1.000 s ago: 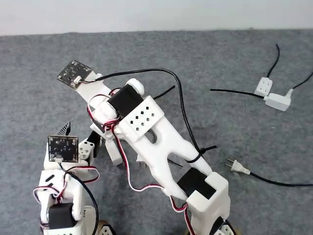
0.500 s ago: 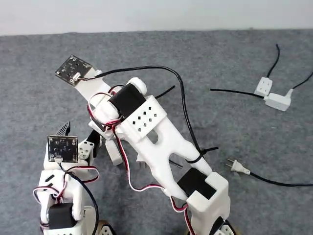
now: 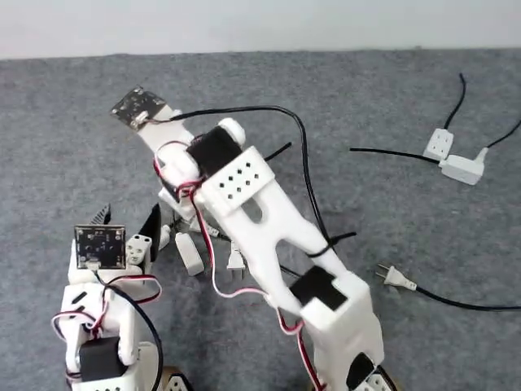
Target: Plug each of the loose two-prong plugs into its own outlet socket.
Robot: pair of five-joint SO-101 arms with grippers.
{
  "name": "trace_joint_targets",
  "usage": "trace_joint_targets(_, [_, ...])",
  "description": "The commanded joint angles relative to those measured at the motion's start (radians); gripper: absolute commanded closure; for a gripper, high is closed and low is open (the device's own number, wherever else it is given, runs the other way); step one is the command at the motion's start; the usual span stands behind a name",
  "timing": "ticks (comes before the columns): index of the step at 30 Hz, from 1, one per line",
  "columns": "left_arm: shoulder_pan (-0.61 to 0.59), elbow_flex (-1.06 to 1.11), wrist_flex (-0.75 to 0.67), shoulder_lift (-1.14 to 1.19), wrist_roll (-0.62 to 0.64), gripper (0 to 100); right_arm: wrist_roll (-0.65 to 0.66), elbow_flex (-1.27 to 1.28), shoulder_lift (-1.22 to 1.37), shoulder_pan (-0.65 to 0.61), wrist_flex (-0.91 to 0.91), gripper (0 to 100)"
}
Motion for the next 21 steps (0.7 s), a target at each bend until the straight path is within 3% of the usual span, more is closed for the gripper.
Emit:
trace_joint_targets(1, [-0.018, -0.007, -0.029, -0.003, -0.005, 73, -0.023, -0.169, 0.041, 0.028, 0.022, 99.2])
trace_joint_targets(15, [-0.038, -0.008, -0.029, -0.003, -0.003, 73, -0.074, -0.242, 0.156, 0.068, 0.008, 99.2])
trace_joint_targets(21, [-0.034, -0.005, -0.029, -0.003, -0.005, 73, -0.055, -0.241, 0.268, 0.101, -0.084, 99.1])
